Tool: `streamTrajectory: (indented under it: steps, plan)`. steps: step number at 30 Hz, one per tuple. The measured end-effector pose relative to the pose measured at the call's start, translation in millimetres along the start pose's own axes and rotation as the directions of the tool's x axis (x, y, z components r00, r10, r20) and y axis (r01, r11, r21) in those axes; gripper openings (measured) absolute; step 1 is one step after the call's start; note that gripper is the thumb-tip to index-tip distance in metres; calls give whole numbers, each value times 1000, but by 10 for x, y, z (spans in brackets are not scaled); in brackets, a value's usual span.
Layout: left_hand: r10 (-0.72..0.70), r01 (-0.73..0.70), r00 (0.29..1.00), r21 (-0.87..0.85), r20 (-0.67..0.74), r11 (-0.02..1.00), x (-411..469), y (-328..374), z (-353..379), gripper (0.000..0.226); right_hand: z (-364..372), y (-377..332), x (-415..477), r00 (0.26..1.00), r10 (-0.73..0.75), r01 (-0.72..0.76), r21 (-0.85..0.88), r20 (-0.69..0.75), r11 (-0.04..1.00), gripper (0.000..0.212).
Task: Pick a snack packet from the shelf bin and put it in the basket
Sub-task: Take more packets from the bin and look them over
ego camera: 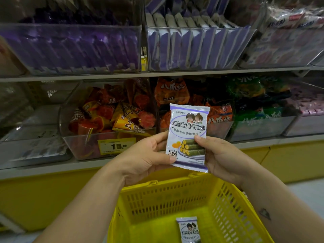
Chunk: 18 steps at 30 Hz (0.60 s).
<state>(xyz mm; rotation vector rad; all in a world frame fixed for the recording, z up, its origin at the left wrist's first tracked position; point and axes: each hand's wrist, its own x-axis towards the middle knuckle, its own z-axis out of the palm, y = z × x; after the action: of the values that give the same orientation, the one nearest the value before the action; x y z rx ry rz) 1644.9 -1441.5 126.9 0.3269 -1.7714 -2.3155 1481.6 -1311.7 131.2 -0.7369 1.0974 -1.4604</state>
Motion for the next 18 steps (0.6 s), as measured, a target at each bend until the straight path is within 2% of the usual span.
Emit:
streamTrajectory:
  steps: [3,5,8,10,12,14,16,18]
  plan:
    - [38,-37,999,85,-11,996,6,5,27,69,21,-1,-4,999,-39,38,-33,-38,999,39]
    - [159,-126,981,253,-113,959,22,-12,86,74,44,4,-12,986,-127,115,-111,-108,987,43]
    - [305,-219,934,379,-186,899,52,-61,210,65,123,29,-17,924,-343,264,-366,-168,892,40]
    - [295,-226,940,331,-174,916,59,-89,278,69,216,74,-10,903,-416,327,-458,-107,827,40]
    - [274,-229,949,254,-158,940,64,-105,302,68,296,128,12,910,-409,329,-470,-74,819,47]
    - [247,-214,955,191,-167,958,56,-96,293,66,334,157,38,909,-413,331,-489,-65,807,44]
    - [207,-195,964,87,-169,977,39,-84,274,58,324,146,51,896,-437,354,-457,-87,816,31]
    - [200,-198,969,30,-144,980,31,-70,252,50,289,90,61,871,-466,368,-428,-151,826,30]
